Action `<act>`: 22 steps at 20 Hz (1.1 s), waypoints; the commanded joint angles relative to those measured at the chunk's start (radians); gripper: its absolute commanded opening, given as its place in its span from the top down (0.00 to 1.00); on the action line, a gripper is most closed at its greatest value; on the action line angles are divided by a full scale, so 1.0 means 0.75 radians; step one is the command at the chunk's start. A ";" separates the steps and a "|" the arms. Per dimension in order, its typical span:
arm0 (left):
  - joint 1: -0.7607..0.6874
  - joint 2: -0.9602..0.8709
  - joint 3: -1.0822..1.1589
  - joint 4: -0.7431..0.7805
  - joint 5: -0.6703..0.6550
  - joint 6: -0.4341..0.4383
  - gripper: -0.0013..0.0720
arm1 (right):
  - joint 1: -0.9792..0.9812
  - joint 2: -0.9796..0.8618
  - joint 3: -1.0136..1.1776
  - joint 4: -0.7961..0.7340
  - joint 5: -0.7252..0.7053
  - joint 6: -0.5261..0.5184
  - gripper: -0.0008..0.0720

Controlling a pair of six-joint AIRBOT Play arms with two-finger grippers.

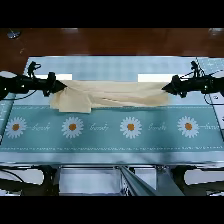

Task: Fold the shirts.

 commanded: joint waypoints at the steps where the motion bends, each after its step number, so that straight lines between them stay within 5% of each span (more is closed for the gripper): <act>1: -0.010 -0.196 0.269 -0.008 -0.057 -0.073 0.96 | 0.017 -0.138 0.160 0.002 -0.012 0.067 0.96; 14: -0.010 -0.365 0.413 0.016 -0.126 -0.052 0.95 | 0.026 -0.294 0.282 0.141 -0.182 0.098 0.95; 15: -0.010 -0.364 0.413 0.015 -0.129 -0.052 0.91 | 0.033 -0.294 0.282 0.140 -0.178 0.080 0.82; 16: -0.010 -0.364 0.413 0.013 -0.163 -0.053 0.45 | 0.039 -0.294 0.282 0.142 -0.179 0.064 0.31; 17: -0.009 -0.364 0.415 0.010 -0.230 -0.057 0.04 | 0.039 -0.294 0.282 0.155 -0.176 0.057 0.12; 22: 0.154 -0.264 0.479 0.371 -0.515 -0.132 0.03 | -0.146 -0.260 0.285 0.092 0.021 0.058 0.13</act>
